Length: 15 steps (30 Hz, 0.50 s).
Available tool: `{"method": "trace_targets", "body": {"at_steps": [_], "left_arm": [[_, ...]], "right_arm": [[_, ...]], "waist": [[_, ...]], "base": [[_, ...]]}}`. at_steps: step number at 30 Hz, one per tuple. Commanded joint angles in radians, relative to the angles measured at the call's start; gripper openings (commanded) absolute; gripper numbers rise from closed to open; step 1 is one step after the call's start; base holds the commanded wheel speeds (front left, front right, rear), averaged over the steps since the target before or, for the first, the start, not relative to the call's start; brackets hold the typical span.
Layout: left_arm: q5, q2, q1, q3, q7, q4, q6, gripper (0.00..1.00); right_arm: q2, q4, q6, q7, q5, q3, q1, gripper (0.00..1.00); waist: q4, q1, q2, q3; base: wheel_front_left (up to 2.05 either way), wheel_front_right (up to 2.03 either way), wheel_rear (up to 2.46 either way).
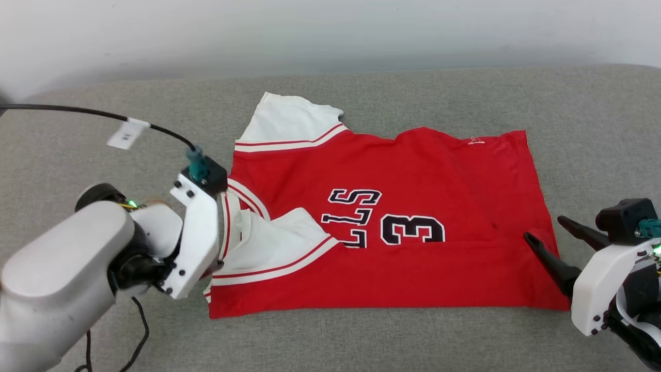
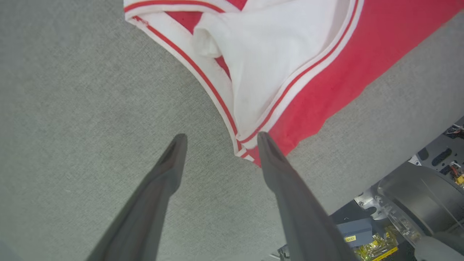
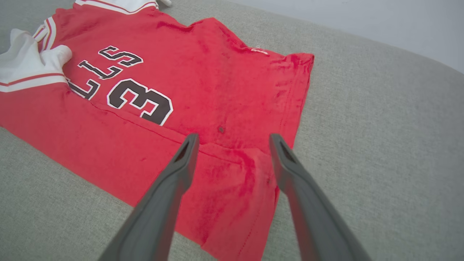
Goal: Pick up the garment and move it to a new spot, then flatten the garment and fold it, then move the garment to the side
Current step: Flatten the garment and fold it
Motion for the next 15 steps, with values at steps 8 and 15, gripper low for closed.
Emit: {"method": "trace_targets", "body": {"at_steps": [8,15], "left_arm": [[0.022,-0.024,0.001,-0.078,0.101,0.003,-0.005,1.00],[0.046,-0.061,0.028,-0.131,0.092,0.067,-0.010,1.00]], "right_arm": [[0.009,0.001,-0.001,0.015,0.004,0.024,-0.033,1.00],[0.015,0.013,-0.001,0.018,0.004,0.056,-0.071,1.00]], "waist": [[-0.030,0.0000,0.0000,0.033],[-0.051,0.0000,0.0000,0.069]], "base": [[0.00,0.00,0.00],[0.00,0.00,0.00]]}}
